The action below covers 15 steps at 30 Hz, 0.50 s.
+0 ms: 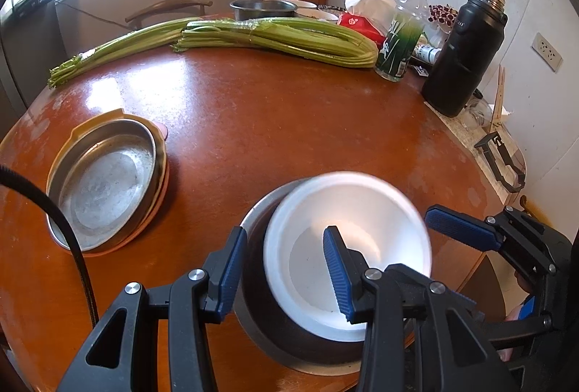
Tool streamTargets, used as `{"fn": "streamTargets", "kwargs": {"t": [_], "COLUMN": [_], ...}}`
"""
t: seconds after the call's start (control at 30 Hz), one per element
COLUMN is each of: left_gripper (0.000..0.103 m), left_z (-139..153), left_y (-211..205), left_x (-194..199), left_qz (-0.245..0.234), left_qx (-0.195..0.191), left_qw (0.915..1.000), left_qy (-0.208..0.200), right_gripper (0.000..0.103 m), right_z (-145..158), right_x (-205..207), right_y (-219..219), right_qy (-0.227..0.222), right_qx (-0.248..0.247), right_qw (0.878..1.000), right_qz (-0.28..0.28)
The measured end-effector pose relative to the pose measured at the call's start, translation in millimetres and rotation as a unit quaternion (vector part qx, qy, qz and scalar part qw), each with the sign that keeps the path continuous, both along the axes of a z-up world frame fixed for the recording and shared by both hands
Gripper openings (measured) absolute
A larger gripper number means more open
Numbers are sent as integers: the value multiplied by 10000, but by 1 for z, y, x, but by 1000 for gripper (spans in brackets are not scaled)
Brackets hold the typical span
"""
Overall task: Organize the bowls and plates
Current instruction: 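Lower the second red bowl into the first and open the left gripper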
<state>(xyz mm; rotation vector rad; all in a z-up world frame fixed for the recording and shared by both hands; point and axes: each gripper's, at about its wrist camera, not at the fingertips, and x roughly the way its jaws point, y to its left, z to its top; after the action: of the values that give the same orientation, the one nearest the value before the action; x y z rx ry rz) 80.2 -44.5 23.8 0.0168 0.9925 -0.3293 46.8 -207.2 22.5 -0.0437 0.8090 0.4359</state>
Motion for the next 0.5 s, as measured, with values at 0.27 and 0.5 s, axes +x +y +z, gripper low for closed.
{"fn": "streamTargets", "kwargs": {"t": [0.27,0.5], "left_gripper": [44,44], "left_z": [4,3], "left_y": [6,10], "left_x": [-2,-2], "left_qz": [48,136], "left_qx": [-34,24], "left_qw": [10000,9999], "left_qy": [-70,-57], "right_gripper": [55,55], "right_z": [3,4], "right_x": [2,6], "right_y": [-3,-10], "right_qy": [-70,-76], "right_qx": [22,104], "right_qw": [10000,9998], "right_qz": [-58,-170]}}
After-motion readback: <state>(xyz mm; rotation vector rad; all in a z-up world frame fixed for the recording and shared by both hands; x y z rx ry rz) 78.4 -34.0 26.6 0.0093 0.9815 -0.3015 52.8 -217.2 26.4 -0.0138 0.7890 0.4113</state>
